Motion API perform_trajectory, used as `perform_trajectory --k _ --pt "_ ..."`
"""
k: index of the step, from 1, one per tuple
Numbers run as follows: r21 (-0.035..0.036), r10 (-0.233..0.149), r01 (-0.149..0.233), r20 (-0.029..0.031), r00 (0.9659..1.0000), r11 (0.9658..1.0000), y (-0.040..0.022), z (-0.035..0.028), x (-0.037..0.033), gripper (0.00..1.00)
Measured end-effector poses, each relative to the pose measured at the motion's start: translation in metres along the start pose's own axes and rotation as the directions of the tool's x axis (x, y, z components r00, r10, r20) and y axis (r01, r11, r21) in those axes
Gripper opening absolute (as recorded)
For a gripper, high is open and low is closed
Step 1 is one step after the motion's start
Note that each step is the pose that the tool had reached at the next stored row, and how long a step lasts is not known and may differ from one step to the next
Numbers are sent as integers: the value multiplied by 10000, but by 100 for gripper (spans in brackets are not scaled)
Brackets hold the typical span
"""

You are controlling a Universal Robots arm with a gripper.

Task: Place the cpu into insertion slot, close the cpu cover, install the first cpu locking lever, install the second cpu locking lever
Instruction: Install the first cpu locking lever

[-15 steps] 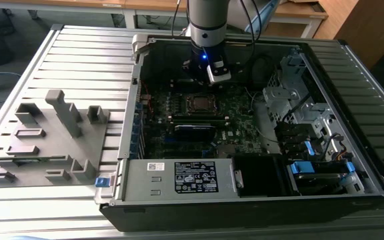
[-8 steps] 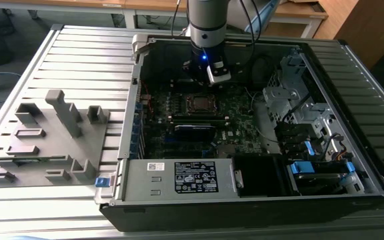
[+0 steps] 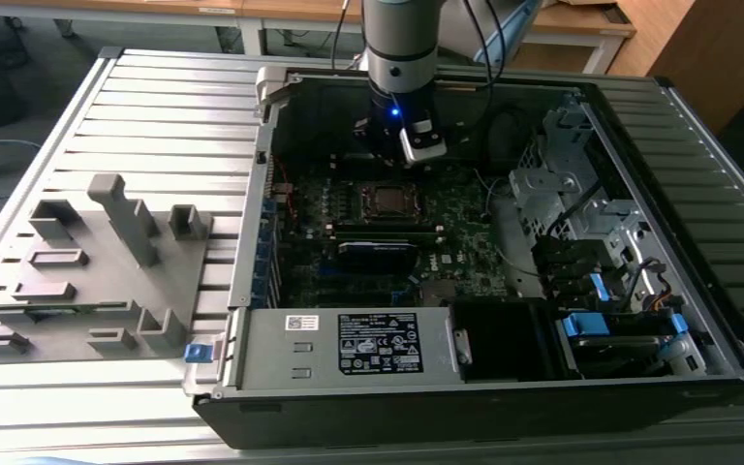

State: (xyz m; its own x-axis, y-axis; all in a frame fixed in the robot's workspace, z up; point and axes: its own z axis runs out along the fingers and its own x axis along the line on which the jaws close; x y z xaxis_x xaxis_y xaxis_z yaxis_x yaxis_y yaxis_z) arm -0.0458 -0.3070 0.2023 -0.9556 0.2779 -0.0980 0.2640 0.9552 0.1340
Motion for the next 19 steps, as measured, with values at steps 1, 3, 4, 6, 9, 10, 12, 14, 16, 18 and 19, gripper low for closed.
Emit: perform_trajectory --k 1,3,4,6,9,10,12,14,16,18,19 --pt "-4 0 0 0 10000 10000 0 1 0 11" --pt "-17 2 -2 -2 10000 10000 3 2 1 11" --pt "-20 2 -2 -3 10000 10000 6 3 2 11" --pt "-25 3 -3 -4 10000 10000 12 5 4 11" --pt "-29 3 -3 -7 10000 10000 21 6 7 11" --pt "-30 2 -2 -7 10000 10000 21 6 7 11" --pt "-36 2 -2 10 10000 10000 22 8 8 11" --pt "-56 -5 6 77 10000 10000 23 13 9 11" --pt "-77 -13 14 148 9999 10000 22 17 11 11" --pt "-80 -15 17 165 9999 10000 21 17 12 11" --pt "-81 -15 17 167 9999 10000 20 17 14 11"
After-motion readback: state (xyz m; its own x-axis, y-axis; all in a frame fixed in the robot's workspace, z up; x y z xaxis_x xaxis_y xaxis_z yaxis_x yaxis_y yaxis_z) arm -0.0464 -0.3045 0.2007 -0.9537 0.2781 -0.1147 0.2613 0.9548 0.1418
